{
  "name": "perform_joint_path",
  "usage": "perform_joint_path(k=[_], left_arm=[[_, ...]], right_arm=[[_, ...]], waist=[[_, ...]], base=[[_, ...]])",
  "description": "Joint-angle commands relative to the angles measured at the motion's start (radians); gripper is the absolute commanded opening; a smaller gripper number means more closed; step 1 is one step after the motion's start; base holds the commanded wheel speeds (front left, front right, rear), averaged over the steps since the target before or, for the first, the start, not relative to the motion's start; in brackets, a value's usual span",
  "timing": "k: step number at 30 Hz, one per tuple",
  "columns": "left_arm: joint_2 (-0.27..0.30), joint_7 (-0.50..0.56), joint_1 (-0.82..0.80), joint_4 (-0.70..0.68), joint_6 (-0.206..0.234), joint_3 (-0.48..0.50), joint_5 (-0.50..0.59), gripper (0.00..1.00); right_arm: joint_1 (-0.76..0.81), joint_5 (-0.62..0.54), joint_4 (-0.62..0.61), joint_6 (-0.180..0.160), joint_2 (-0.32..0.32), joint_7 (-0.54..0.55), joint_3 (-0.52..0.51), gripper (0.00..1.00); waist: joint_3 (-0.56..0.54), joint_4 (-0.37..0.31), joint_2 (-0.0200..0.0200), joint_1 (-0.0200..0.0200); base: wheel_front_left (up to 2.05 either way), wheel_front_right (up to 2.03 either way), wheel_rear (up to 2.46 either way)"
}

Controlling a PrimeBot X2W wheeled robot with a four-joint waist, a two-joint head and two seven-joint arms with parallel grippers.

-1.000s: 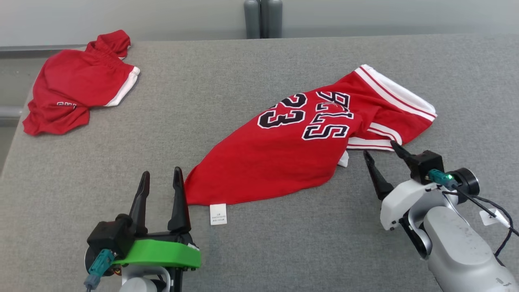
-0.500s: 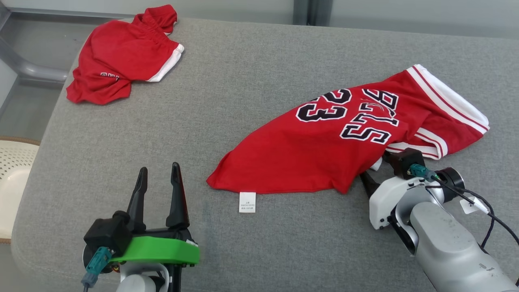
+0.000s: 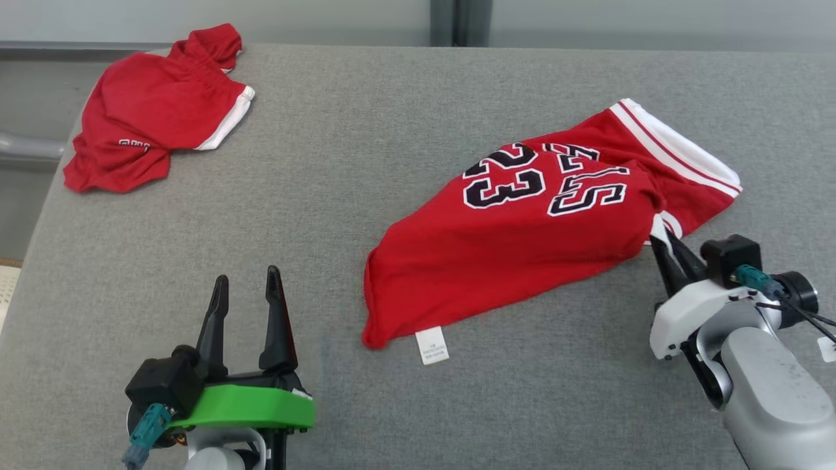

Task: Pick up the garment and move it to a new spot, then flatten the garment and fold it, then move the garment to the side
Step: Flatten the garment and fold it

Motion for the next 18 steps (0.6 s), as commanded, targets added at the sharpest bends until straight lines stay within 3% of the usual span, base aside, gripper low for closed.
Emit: perform_joint_path(k=[1, 9, 18], left_arm=[[0.003, 0.0, 0.01, -0.003, 0.002, 0.006, -0.006, 1.0], [0.003, 0.0, 0.016, -0.002, 0.003, 0.009, -0.009, 1.0], [0.003, 0.0, 0.0, 0.007, -0.003, 0.007, -0.011, 1.0]], right_arm=[[0.032, -0.012, -0.03, -0.001, -0.014, -0.003, -0.034, 0.0], [0.155, -0.071, -0.185, -0.001, -0.021, 0.052, -0.209, 0.0], [0.286, -0.161, -0.301, -0.001, 0.053, 0.132, -0.428, 0.0]], waist=[[-0.017, -0.051, 0.0, 0.0], [-0.024, -0.129, 0.0, 0.0], [-0.02, -0.155, 0.0, 0.0]], base=[[0.0, 0.0, 0.0], [0.0, 0.0, 0.0], [0.0, 0.0, 0.0]])
